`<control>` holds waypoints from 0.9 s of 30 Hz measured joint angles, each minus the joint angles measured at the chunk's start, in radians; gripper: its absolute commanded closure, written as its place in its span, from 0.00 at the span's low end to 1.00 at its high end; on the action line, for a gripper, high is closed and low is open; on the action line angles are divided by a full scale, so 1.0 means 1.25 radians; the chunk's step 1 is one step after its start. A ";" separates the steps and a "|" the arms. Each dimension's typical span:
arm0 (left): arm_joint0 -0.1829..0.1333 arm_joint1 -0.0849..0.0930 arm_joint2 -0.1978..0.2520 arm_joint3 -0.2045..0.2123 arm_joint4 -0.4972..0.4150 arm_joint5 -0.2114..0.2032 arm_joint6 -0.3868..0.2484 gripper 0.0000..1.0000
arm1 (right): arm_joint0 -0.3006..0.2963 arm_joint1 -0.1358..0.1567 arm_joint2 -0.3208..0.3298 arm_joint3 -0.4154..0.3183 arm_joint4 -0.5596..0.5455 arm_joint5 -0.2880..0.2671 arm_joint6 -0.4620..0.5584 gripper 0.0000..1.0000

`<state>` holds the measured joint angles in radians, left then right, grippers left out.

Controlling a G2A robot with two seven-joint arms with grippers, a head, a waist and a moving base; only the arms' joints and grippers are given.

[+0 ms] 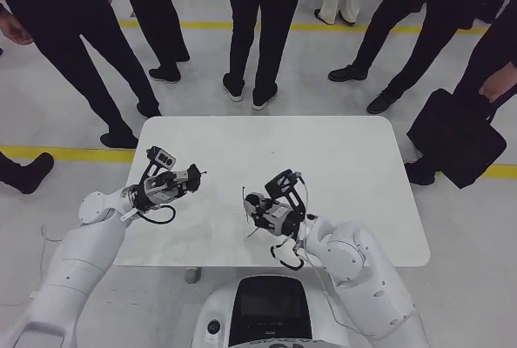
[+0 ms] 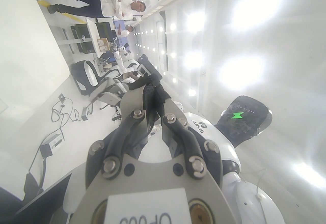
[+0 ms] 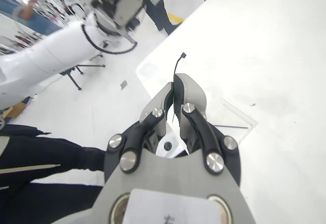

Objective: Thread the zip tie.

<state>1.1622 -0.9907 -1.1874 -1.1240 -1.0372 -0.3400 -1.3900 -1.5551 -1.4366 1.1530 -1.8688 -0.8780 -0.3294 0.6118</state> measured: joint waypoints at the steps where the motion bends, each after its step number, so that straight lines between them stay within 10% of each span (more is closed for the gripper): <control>1: 0.000 0.000 0.000 0.000 0.000 0.000 0.000 1.00 | -0.002 -0.001 -0.004 0.000 0.007 0.004 -0.041 1.00; 15: 0.017 -0.003 0.010 -0.020 0.027 0.000 0.051 1.00 | -0.024 -0.003 -0.034 -0.009 -0.017 0.021 -0.185 1.00; 27: 0.045 -0.057 0.042 -0.014 0.091 0.000 0.113 1.00 | -0.060 -0.016 -0.149 0.018 -0.199 0.153 -0.531 1.00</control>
<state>1.2183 -1.0625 -1.1353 -1.1412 -0.9239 -0.3400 -1.2486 -1.6296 -1.4568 0.9666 -1.8467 -1.1266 -0.1381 -0.0517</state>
